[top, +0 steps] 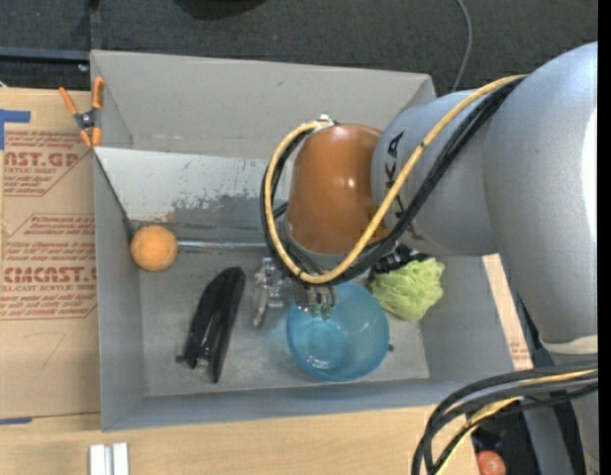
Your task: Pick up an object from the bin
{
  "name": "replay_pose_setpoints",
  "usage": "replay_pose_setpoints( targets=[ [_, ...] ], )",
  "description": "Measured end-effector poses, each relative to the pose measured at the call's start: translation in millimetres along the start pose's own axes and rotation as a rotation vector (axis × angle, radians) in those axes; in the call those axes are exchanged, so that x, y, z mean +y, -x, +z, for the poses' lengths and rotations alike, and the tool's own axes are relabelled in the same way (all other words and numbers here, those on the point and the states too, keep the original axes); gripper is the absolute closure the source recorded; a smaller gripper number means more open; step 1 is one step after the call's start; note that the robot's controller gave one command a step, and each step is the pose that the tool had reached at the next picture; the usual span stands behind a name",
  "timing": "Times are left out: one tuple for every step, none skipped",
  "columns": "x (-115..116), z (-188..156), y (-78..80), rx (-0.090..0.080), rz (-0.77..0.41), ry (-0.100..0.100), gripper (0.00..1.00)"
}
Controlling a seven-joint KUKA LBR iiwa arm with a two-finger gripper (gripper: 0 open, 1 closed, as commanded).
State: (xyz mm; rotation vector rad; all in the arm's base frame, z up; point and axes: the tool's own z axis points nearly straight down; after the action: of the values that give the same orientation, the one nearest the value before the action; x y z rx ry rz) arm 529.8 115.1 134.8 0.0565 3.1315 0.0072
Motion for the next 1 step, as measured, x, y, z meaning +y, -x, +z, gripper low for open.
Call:
replay_pose_setpoints(
  targets=[
    [-0.1,0.0,0.0,0.000,0.000,0.000,1.00]
  ],
)
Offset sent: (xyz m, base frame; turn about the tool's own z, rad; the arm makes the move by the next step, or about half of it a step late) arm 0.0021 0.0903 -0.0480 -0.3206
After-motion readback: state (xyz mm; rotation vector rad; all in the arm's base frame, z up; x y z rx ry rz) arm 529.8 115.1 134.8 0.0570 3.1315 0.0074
